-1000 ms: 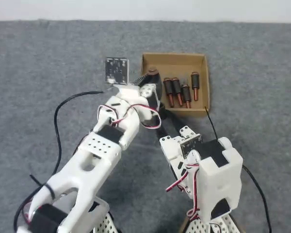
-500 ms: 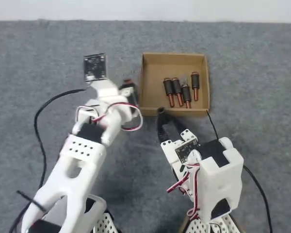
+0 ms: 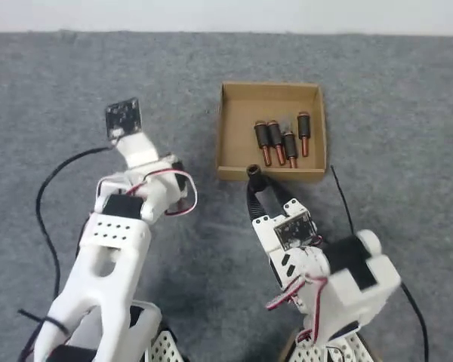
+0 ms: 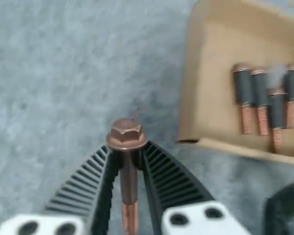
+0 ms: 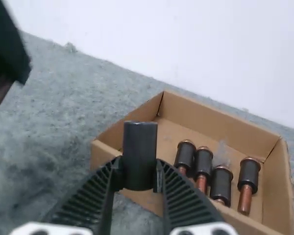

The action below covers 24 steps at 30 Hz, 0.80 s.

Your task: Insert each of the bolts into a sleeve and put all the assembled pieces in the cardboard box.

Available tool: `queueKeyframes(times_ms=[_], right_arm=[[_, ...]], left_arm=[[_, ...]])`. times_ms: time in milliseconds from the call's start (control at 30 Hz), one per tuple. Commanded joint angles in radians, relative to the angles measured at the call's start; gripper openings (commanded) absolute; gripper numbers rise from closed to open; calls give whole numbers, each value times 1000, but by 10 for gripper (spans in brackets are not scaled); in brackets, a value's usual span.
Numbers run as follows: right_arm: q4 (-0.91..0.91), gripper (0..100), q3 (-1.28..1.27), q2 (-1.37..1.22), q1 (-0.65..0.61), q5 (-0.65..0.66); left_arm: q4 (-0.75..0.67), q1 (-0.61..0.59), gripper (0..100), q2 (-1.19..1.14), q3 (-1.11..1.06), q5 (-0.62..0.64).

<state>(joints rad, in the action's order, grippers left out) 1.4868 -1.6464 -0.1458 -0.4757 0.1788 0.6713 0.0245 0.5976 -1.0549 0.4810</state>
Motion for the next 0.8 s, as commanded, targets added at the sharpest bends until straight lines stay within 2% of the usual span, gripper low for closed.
queueKeyframes(times_ms=[0, 100, 333, 433, 600, 767], right_arm=[[-156, 6, -32, 156, 18, 21], [-308, 6, -29, 263, 18, 21], [-704, 6, -23, 542, 18, 20], [-885, 6, -21, 680, 21, -23], [-1201, 6, -21, 940, 70, -78], [-1590, 6, -21, 1218, 130, -100]], left_arm=[[-129, -29, 12, 57, -64, -20], [-176, -40, 12, 57, -122, -20], [-175, -37, 12, 55, -140, -25], [-153, -34, 12, 31, -128, -26], [-141, -40, 12, -192, -12, -26], [-3, -41, 12, -404, 176, -51]])
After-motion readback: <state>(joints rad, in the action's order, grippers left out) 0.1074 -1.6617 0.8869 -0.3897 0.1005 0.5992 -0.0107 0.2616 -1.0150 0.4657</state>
